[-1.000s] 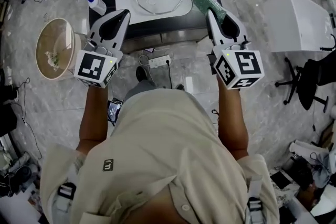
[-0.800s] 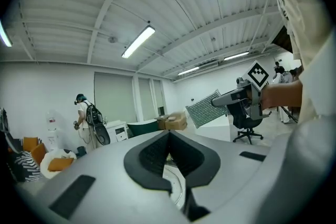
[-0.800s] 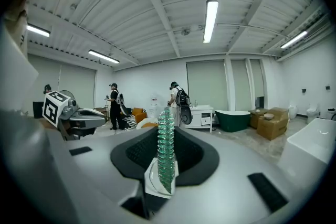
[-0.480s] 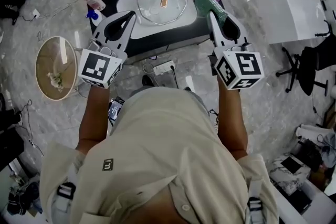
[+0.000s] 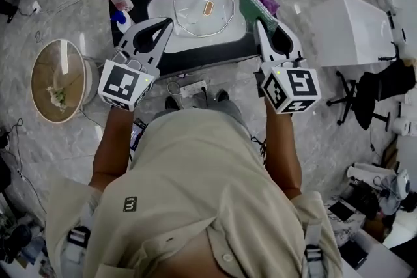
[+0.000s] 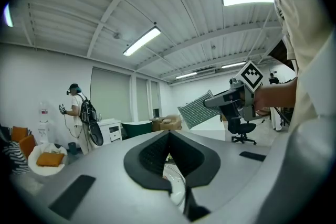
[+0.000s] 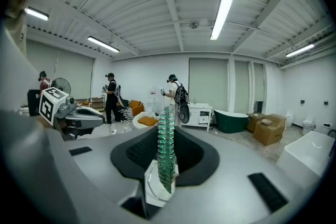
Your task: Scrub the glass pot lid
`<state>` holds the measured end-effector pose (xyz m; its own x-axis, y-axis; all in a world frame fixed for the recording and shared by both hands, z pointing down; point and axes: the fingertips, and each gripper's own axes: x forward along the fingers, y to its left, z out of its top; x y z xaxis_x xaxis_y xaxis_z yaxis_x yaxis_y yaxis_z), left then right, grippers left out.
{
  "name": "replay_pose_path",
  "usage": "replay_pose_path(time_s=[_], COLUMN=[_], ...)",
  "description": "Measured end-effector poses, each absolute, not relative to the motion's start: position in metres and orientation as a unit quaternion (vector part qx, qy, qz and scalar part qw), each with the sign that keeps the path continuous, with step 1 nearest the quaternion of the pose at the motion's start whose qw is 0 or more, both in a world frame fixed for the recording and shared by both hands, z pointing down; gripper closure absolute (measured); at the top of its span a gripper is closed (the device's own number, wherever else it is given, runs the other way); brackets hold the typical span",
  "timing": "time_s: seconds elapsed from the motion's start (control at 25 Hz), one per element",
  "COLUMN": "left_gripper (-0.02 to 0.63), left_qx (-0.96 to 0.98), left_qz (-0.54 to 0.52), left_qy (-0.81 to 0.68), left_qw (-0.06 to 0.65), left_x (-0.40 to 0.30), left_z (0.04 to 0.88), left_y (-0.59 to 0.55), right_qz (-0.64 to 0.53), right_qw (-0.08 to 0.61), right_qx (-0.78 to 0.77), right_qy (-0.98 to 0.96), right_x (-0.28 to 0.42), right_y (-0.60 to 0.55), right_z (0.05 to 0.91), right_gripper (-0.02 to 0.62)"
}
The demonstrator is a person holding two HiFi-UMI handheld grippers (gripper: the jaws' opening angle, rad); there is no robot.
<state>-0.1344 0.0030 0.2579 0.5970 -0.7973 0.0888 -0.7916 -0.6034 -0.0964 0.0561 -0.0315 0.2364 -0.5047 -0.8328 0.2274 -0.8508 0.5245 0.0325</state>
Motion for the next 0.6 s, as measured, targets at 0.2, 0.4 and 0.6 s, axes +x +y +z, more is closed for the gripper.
replay_pose_path(time_s=[0.2,0.4,0.6], left_gripper=[0.591,0.591,0.591], left_qx=[-0.871,-0.835,-0.811], left_qz=[-0.070,-0.086,-0.098], left_qy=[0.486,0.544,0.576], left_qw=[0.011,0.002,-0.008], left_x=[-0.144,-0.148,-0.137], left_z=[0.270,0.268,0.270], left_y=[-0.011,-0.027,-0.049], right_qz=[0.039,0.037,0.043], right_qw=[0.119,0.126,0.145], right_qx=[0.457,0.403,0.365], right_qy=[-0.881,-0.906,-0.918], right_x=[0.052,0.044,0.047], right_y=[-0.071,-0.113,-0.161], right_z=[0.247,0.258,0.273], right_gripper=[0.505,0.505,0.505])
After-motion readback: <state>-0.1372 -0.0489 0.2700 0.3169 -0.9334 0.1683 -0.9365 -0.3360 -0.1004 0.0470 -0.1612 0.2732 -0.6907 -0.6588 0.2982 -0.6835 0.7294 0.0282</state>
